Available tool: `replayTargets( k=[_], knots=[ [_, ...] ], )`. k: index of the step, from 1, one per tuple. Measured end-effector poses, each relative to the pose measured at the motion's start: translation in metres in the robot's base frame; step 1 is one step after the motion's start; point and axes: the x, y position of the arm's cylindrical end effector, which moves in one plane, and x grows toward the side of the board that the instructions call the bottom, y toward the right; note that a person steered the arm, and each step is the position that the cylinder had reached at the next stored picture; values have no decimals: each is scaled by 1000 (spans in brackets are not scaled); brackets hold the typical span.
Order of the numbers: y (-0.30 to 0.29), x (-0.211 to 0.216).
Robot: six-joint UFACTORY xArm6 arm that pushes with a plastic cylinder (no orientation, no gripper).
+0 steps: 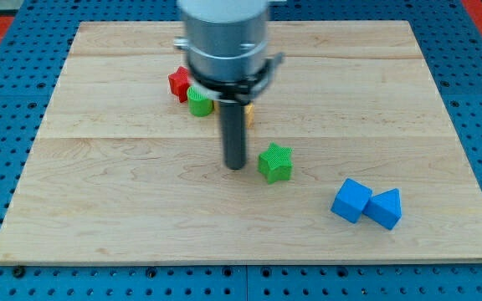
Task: Push the green circle into the blue cube
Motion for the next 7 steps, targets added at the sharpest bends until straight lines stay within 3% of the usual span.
replayTargets(
  k=[2,3,4,5,6,7],
  knots=[
    [132,9],
    [69,2],
    [-59,-7],
    [-123,-67],
    [-151,-110],
    [-100,-132]
  ],
)
